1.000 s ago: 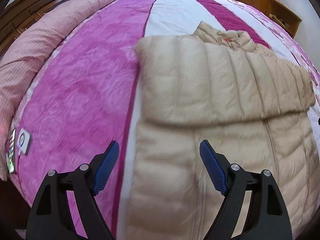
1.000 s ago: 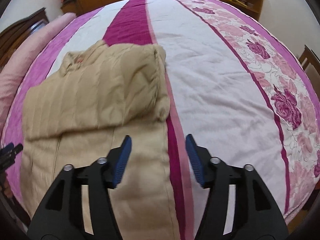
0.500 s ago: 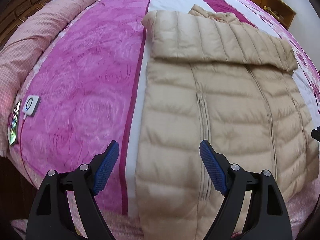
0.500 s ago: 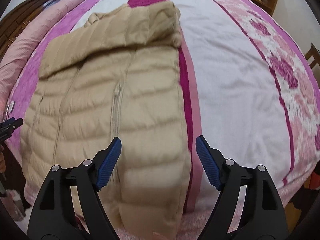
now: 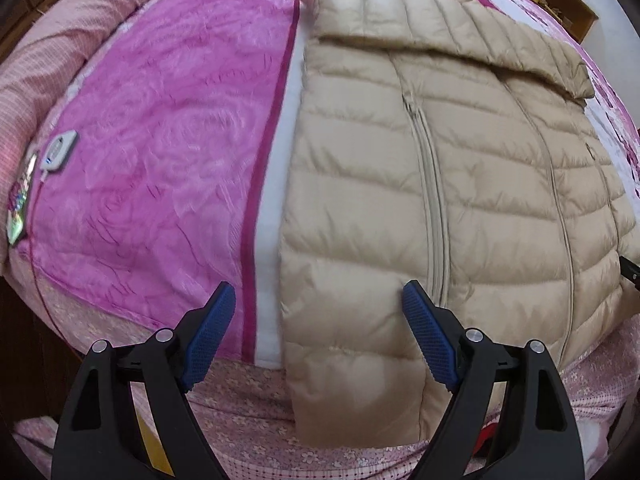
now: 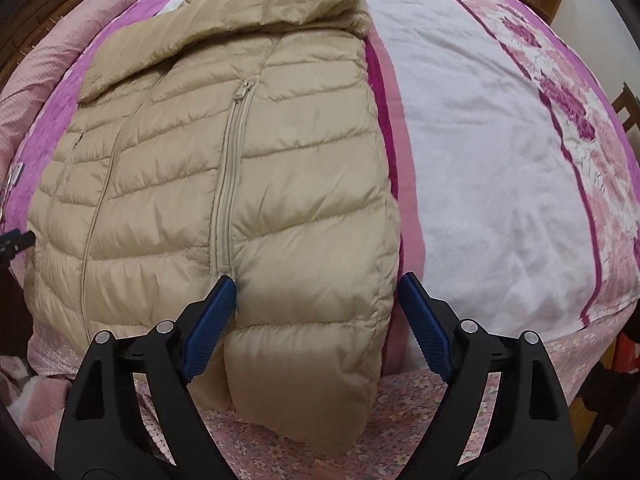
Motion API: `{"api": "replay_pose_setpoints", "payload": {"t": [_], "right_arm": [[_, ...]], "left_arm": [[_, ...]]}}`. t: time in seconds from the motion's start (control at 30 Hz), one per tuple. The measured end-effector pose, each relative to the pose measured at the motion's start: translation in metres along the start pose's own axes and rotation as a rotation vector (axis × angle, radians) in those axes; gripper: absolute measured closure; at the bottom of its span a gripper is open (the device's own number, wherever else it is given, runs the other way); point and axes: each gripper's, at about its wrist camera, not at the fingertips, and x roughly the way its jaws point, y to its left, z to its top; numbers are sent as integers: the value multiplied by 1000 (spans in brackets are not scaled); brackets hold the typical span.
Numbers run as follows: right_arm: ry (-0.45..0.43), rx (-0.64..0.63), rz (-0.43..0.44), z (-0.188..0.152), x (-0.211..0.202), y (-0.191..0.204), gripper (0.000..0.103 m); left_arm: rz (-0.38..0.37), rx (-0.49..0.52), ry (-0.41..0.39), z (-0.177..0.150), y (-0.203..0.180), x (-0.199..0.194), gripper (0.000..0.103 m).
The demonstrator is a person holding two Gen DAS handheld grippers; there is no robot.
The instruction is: Fold large clothes
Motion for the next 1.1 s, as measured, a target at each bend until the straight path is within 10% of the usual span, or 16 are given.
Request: {"api": "replay_pose_setpoints", "payload": {"t": [0.37, 0.6, 1.1], "right_arm": [[27, 58, 138, -7, 4, -1, 29], [2, 7, 146, -11, -9, 9, 71], [-47, -4, 249, -16, -90, 4, 88]], "left_arm": [[-190, 33, 47, -12, -22, 10, 26], [-199, 76, 38, -14, -29, 7, 78], [-247, 165, -24, -25, -25, -79, 86]]}}
